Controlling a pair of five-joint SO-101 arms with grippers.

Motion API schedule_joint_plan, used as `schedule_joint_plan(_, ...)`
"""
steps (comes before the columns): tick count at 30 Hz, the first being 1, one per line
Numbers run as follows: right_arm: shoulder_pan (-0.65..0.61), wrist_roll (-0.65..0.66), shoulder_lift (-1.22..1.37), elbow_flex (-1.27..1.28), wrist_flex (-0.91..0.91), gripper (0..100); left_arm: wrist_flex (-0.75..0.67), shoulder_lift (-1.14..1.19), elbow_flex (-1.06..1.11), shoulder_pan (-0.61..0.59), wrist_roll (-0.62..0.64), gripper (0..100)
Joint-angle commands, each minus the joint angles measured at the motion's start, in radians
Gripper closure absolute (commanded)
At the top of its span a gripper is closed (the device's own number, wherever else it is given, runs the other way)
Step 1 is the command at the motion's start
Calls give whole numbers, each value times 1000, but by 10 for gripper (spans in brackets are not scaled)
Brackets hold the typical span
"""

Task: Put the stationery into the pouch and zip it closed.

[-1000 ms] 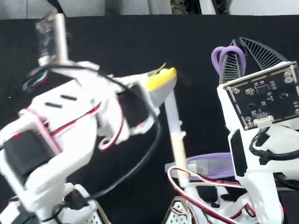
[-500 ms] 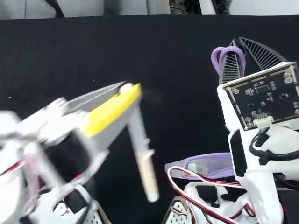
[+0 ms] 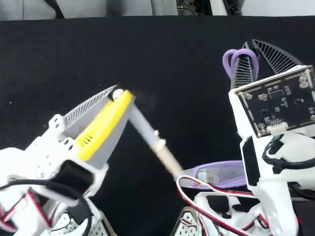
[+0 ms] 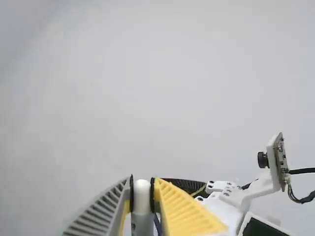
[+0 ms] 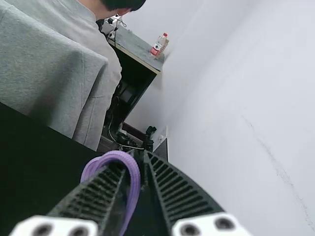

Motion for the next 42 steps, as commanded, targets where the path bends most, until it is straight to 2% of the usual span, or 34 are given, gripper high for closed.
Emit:
schedule_joint_plan(1,11,9,7,7,-21,987,-173,-21,107,13,0,971)
schedule_joint_plan(9,11,9,12,8,-25,987,-190,2,157,133,8,971)
schedule_joint_plan(18,11,9,12,8,-25,987,-434,-2,380,173,5,971)
schedule_joint_plan(21,11,9,12,8,-25,987,-473,2,444,183,-75,971)
schedule_joint_plan(31,11,9,12,8,-25,987,-717,8,699,380,-358,971)
schedule_joint_plan(35,11,9,12,8,-25,987,-686,8,700,406,-376,968)
schedule_joint_plan(39,11,9,12,8,-25,987,-618,8,700,404,-376,880)
schedule_joint_plan(42,11,9,12,8,-25,987,-559,8,700,407,-379,855)
